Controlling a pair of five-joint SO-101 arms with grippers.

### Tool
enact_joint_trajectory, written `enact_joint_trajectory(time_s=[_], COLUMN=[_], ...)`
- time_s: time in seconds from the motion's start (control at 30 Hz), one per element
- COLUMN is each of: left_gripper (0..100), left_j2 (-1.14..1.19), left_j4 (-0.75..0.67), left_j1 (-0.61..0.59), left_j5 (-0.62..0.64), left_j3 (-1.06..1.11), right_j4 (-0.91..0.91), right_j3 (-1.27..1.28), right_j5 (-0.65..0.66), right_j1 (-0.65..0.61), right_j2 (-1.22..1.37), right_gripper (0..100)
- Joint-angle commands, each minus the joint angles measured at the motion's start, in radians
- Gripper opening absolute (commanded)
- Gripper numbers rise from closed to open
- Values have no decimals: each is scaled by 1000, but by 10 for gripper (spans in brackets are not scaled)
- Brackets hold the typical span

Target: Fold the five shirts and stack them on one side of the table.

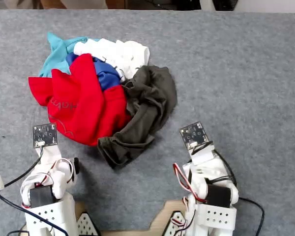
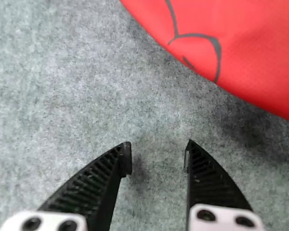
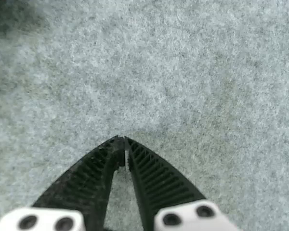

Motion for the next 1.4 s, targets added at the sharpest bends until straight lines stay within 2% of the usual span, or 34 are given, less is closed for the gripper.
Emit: enact_joint_trajectory(time_s=[0.0,0.3,0.53,0.6,0.8,1.03,1.1,1.2,1.3,1.37], left_gripper=[189,205,457,477,384,174,169,241,372,453], left_j2=[-8,-8,-8,-8,-8,-8,-8,-8,-10,-10], left_j4=[2,2,2,2,2,2,2,2,2,-48], left_j1=[-9,-9,-9,-9,-9,-9,-5,-8,-3,12], left_j5=[-5,3,12,11,11,11,11,17,17,17], left_j3=[11,11,11,11,11,11,11,11,11,11], right_j4=[3,3,3,3,3,3,3,3,3,3], right_j3=[2,2,2,2,2,2,2,2,2,2], right_j5=[-3,-3,-3,-3,-3,-3,-3,-3,-3,-3], right_j1=[-12,-12,-12,-12,-12,-12,-12,-12,-12,-12], right_j2=[-59,-59,-59,-59,-59,-59,-59,-59,-59,-59], right_gripper=[5,5,5,5,5,5,5,5,5,5])
